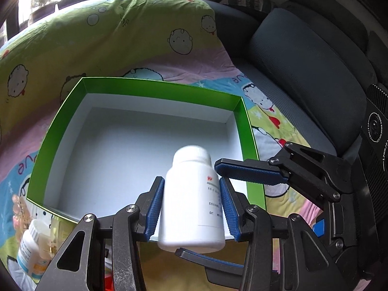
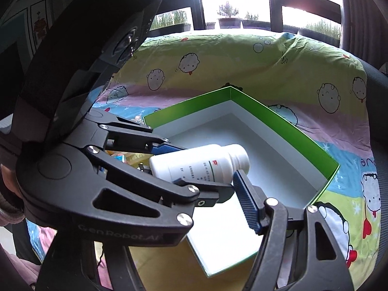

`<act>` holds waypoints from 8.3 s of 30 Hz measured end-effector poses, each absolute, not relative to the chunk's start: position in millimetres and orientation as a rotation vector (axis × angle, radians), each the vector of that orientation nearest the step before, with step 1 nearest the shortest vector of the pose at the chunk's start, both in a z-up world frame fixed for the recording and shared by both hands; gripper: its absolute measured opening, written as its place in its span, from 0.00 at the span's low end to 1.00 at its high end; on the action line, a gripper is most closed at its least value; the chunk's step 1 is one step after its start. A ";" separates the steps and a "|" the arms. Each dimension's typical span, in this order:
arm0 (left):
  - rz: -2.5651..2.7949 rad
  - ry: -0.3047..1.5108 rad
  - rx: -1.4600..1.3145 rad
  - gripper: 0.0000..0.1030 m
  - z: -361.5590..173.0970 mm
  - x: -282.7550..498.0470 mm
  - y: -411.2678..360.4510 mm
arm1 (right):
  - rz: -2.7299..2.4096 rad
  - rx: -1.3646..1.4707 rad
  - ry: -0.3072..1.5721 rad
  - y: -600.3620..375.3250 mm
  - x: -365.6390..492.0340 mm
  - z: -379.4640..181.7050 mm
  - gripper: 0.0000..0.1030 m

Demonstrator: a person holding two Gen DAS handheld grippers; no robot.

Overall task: Organize rigid objects
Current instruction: 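Lift the white bottle with the left gripper and carry it over the green box, then lower the white bottle into the box and open the left gripper, then withdraw the left tool from the box toward the pink-and-red item, then grasp the pink-and-red inhaler item with the left gripper, then carry the pink-and-red item into the green box and release it, then withdraw the left tool from the box toward the green-labelled bottle, then grasp the green-labelled pill bottle with the left gripper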

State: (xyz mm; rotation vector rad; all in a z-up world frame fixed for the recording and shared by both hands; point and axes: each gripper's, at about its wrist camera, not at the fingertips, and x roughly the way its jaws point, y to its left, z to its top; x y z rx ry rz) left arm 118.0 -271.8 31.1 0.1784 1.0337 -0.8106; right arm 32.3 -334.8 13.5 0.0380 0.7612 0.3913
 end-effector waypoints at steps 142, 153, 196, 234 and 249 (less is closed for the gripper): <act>-0.694 0.885 0.020 0.73 51.8 50.8 -143.9 | 0.405 0.136 0.751 -226.6 -3.4 2.3 0.35; -0.762 0.816 0.066 0.73 80.7 71.3 -208.8 | 0.316 0.158 0.674 -288.7 4.1 29.7 0.35; -0.653 0.879 0.002 0.79 44.4 113.6 -208.2 | -0.025 -0.027 0.723 -321.8 11.5 20.7 0.98; -0.335 0.804 -0.012 0.80 66.6 12.0 -8.9 | 0.097 -0.025 0.707 -223.0 -66.1 59.0 0.99; -0.231 0.953 -0.149 0.80 3.8 23.1 57.4 | 0.330 0.037 0.837 -169.5 -46.0 -0.1 0.99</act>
